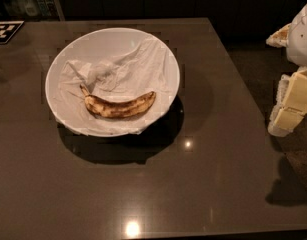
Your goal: Pick banana from white bowl
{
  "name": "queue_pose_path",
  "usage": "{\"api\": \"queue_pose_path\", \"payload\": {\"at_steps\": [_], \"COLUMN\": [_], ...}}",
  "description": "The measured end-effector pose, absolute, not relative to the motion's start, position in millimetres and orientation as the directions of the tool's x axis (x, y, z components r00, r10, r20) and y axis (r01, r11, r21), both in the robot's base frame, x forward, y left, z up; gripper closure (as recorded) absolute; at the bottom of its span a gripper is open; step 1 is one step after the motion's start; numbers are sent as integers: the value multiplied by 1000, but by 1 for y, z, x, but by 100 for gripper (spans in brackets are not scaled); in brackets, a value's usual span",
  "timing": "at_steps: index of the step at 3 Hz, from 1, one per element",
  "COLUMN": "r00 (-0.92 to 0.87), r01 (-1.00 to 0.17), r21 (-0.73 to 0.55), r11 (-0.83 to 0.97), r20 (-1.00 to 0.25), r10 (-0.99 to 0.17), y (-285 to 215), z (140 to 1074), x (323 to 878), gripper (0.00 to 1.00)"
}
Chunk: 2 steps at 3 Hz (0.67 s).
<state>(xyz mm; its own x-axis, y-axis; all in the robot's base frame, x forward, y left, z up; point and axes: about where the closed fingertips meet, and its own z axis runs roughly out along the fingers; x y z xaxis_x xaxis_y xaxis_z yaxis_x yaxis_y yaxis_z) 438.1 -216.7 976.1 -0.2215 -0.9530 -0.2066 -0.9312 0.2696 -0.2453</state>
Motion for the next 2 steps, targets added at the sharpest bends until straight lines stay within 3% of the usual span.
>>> {"api": "queue_pose_path", "payload": {"at_steps": [2], "r00": [-211], "r01": [-933], "r21": [-249], "r11": [260], "r20": [-207], "r10": [-955], "y": [-212], "z": [980], "x": [436], "gripper": [0]}}
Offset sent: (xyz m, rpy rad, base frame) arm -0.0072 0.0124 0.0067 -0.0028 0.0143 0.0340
